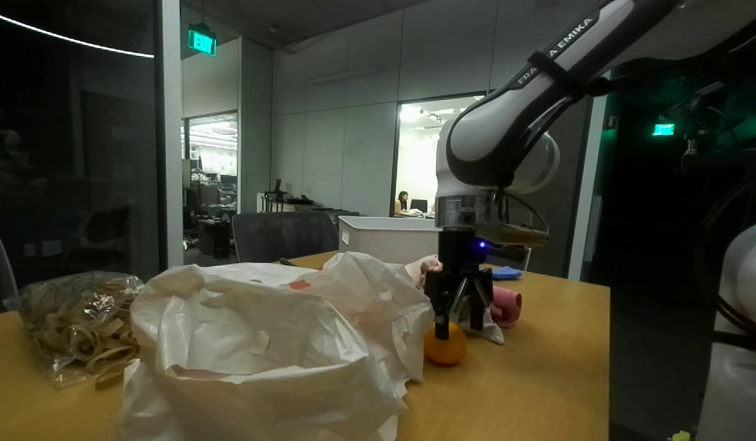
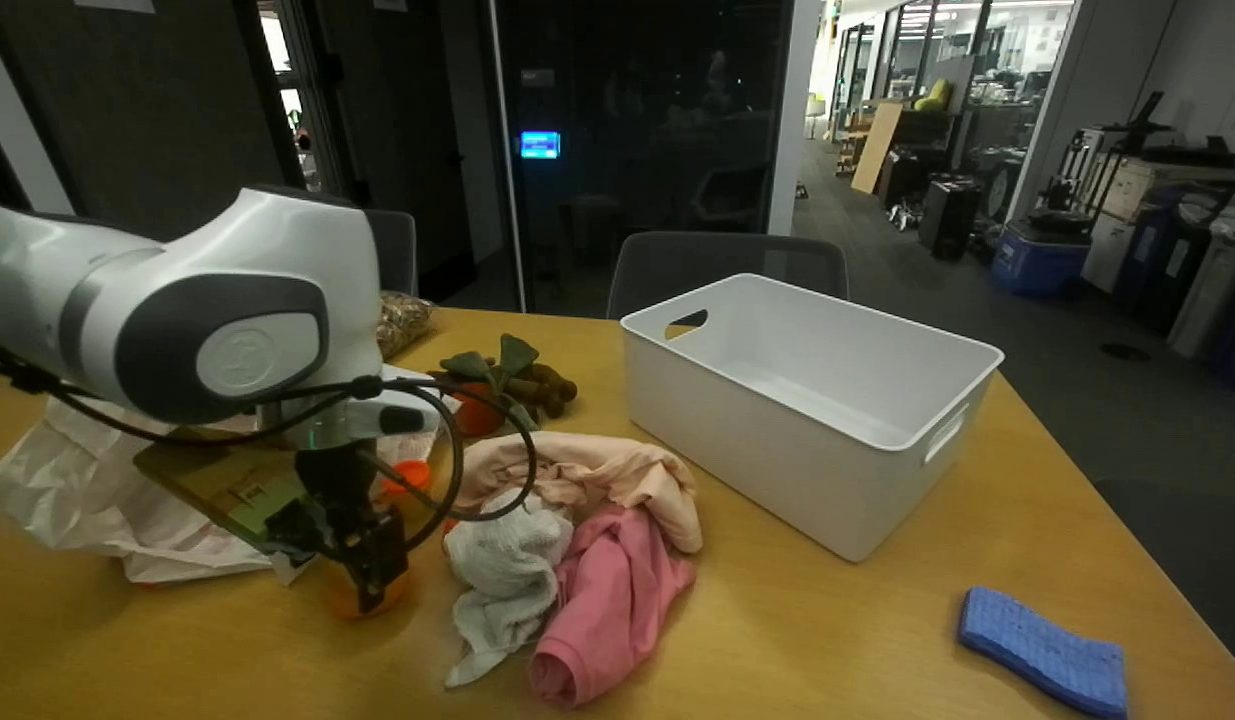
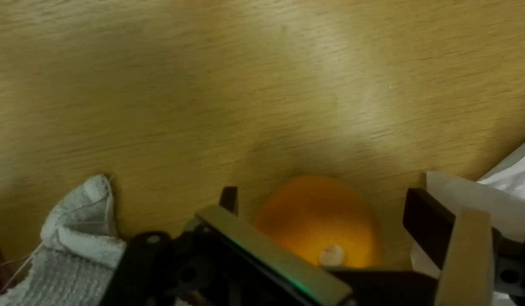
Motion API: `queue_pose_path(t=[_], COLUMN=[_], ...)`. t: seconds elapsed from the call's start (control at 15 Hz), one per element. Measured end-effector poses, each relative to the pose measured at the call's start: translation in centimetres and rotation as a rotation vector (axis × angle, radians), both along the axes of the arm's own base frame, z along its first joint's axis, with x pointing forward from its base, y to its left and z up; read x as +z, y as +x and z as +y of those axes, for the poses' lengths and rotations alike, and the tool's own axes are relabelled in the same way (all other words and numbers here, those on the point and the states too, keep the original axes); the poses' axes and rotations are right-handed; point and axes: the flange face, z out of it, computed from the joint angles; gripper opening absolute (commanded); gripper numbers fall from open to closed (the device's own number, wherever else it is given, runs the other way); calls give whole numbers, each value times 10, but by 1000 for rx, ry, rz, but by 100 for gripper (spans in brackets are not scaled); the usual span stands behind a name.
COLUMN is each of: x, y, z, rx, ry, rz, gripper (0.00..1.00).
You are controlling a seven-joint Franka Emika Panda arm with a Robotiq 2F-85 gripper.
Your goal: Put the three plush toys into the carrier bag
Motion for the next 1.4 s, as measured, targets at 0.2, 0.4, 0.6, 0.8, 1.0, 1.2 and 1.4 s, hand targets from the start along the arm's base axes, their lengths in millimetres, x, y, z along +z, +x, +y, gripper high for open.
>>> queue_pose_path(t=[0.2,0.4,0.6,0.8,1.0,1.2,1.4], x=[-9,-17,-18,-17,-4,28,73], y=[8,14,18,19,22,24,21], z=[-3,-6,-6,-6,-7,-9,-9], rx=[18,36,48,52,51,52,43], ry=[23,31,43,52,50,25,-22], rz=[-21,-29,-38,-47,-90,-198,-327], gripper=[100,66,58,58,58,58,58])
